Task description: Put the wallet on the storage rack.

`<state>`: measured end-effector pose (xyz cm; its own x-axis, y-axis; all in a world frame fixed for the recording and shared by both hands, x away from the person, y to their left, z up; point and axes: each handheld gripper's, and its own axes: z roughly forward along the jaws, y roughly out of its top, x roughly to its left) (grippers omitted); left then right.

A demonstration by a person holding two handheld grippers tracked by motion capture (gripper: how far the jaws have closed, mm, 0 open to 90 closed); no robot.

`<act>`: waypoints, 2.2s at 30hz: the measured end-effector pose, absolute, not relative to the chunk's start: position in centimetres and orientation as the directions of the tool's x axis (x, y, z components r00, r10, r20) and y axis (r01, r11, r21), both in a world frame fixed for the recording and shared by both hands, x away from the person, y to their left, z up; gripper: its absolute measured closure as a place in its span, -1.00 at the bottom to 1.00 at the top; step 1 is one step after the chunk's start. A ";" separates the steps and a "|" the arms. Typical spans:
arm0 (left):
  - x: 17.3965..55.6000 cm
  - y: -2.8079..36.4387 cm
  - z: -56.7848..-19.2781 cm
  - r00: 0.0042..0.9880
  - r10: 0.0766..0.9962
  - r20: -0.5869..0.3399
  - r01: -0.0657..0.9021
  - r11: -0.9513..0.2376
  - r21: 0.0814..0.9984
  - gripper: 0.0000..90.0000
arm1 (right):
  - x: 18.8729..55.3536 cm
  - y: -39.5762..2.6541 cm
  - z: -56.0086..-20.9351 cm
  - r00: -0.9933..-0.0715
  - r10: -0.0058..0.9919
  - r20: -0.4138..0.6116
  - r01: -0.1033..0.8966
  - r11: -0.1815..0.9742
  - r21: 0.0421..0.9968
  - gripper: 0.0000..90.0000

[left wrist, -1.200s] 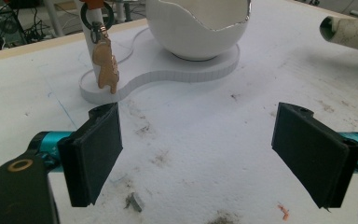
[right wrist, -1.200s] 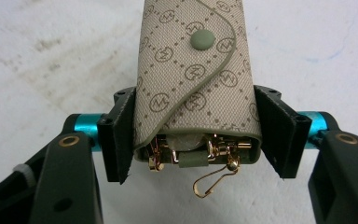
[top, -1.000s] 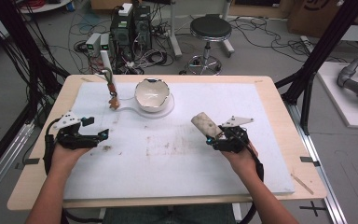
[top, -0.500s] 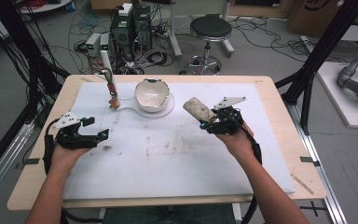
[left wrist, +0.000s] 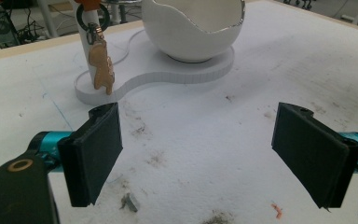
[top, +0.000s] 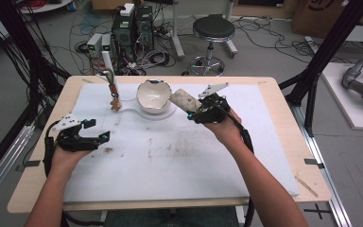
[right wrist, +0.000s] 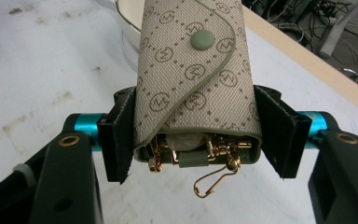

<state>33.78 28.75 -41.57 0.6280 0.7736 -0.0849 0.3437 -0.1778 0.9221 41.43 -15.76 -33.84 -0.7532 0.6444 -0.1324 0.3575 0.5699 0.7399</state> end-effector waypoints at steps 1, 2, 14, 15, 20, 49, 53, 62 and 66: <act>33.8 28.8 -41.6 0.626 0.775 -0.087 0.345 -0.175 0.922 -0.64 | 41.6 -15.5 -33.7 -0.755 0.642 -0.132 0.356 0.570 0.740 -0.19; 33.8 28.8 -41.6 0.626 0.775 -0.087 0.345 -0.175 0.922 -0.64 | 41.6 -15.5 -33.7 -0.755 0.642 -0.132 0.356 0.570 0.740 -0.19; 33.7 29.0 -41.5 0.622 0.778 -0.085 0.344 -0.174 0.923 -0.64 | 44.0 -10.4 -33.2 -0.791 0.588 -0.170 0.325 0.639 0.697 -0.19; 33.7 29.0 -41.6 0.621 0.779 -0.087 0.346 -0.172 0.923 -0.64 | 44.2 -10.1 -33.2 -0.792 0.584 -0.174 0.323 0.645 0.693 -0.19; 33.7 29.1 -41.7 0.621 0.779 -0.087 0.347 -0.174 0.921 -0.64 | 45.2 -8.2 -33.3 -0.799 0.570 -0.191 0.318 0.671 0.670 -0.19; 33.8 29.2 -41.9 0.615 0.784 -0.084 0.354 -0.178 0.918 -0.64 | 49.4 -3.0 -35.4 -0.797 0.542 -0.267 0.338 0.767 0.546 -0.20; 33.8 29.2 -41.9 0.615 0.784 -0.082 0.353 -0.181 0.918 -0.64 | 49.4 -2.7 -35.7 -0.795 0.542 -0.271 0.335 0.766 0.549 -0.21; 33.7 29.5 -41.9 0.601 0.795 -0.080 0.354 -0.175 0.919 -0.64 | 49.1 -2.6 -35.3 -0.778 0.554 -0.296 0.304 0.745 0.594 -0.33; 33.6 29.5 -41.9 0.603 0.793 -0.082 0.356 -0.176 0.918 -0.64 | 48.9 -3.0 -35.0 -0.778 0.557 -0.291 0.315 0.746 0.587 -0.48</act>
